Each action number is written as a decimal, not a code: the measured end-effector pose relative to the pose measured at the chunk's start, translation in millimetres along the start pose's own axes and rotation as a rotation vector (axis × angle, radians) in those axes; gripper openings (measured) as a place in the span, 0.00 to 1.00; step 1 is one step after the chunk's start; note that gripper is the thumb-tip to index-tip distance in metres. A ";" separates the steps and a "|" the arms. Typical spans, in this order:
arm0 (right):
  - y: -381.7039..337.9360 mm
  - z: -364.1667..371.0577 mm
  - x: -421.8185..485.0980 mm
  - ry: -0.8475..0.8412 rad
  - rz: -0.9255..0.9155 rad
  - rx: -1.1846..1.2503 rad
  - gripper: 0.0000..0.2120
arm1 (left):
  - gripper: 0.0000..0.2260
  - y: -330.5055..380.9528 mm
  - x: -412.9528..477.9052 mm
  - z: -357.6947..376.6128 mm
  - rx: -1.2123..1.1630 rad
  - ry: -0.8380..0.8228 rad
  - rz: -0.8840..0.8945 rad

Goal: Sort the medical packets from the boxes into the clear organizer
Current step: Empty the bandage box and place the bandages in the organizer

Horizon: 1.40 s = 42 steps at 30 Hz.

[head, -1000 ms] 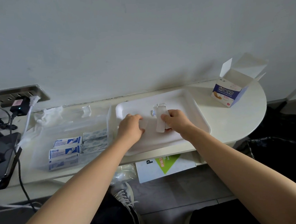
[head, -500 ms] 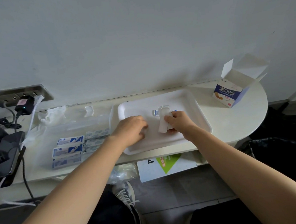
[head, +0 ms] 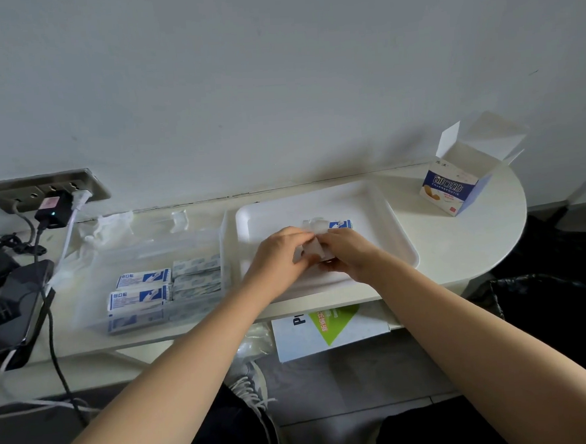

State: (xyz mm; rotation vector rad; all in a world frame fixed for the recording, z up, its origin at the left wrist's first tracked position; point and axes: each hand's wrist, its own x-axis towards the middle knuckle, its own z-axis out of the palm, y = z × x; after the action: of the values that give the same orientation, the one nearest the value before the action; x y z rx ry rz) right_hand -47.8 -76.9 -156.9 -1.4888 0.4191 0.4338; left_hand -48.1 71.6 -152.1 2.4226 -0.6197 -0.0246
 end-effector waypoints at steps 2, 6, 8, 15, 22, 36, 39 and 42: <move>-2.3 -1.3 -2.6 -0.016 0.031 0.099 0.11 | 0.20 -1.0 -1.2 0.1 0.028 0.016 0.014; -2.6 -3.4 -6.4 -0.129 -0.023 0.048 0.12 | 0.22 -0.1 -0.6 0.8 -0.059 0.039 -0.065; -2.7 -1.5 -7.0 -0.090 -0.083 -0.004 0.10 | 0.21 -0.6 -0.8 0.0 -0.188 0.071 -0.100; -4.7 5.0 -7.7 0.265 -0.455 -0.695 0.15 | 0.23 18.6 8.5 1.1 -0.860 -0.032 -0.523; -1.4 13.3 -20.5 0.098 -0.695 -0.800 0.07 | 0.12 31.4 13.3 2.2 -1.351 0.198 -0.761; -10.2 2.4 -19.5 -0.072 -0.281 -0.288 0.05 | 0.13 12.3 6.1 -3.1 -1.475 0.122 -0.696; -7.6 0.9 -15.7 -0.012 -0.275 -0.212 0.03 | 0.15 14.4 4.9 -2.6 -1.501 0.095 -0.665; -6.4 0.6 -13.8 -0.010 -0.241 -0.175 0.03 | 0.17 15.1 6.5 0.5 -1.418 0.108 -0.661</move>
State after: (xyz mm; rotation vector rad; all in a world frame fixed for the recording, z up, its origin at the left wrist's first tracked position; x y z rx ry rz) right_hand -56.3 -76.9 -144.3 -1.6827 0.1932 0.2915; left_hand -48.9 58.0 -142.9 1.1088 0.2737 -0.4381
